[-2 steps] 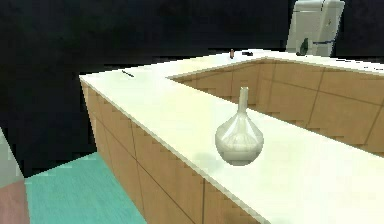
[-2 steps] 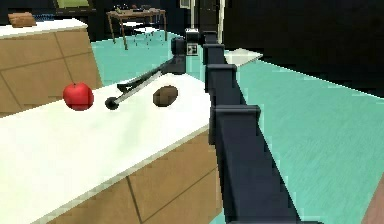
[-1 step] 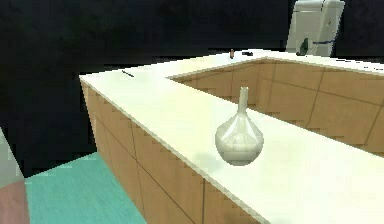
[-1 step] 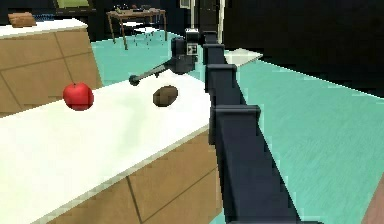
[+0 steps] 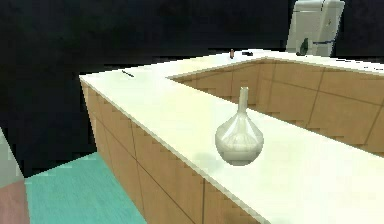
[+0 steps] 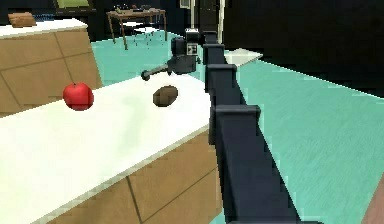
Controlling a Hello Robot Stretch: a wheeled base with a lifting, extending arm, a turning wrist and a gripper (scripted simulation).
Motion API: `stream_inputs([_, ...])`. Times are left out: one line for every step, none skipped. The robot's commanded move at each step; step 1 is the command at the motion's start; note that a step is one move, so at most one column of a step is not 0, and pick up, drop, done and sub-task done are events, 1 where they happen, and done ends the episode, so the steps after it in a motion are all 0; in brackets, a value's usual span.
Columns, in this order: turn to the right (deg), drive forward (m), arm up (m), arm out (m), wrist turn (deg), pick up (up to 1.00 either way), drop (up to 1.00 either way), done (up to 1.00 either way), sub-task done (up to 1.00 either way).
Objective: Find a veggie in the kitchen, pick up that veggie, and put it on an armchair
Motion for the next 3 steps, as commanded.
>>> stream_inputs([0.0,0.00,-0.12,0.00,0.0,0.00,0.00,0.00,0.00])
stream_inputs([0.0,0.00,0.00,0.00,0.0,1.00,0.00,0.00,0.00])
stream_inputs([0.0,0.00,0.10,0.00,0.0,0.00,0.00,0.00,0.00])
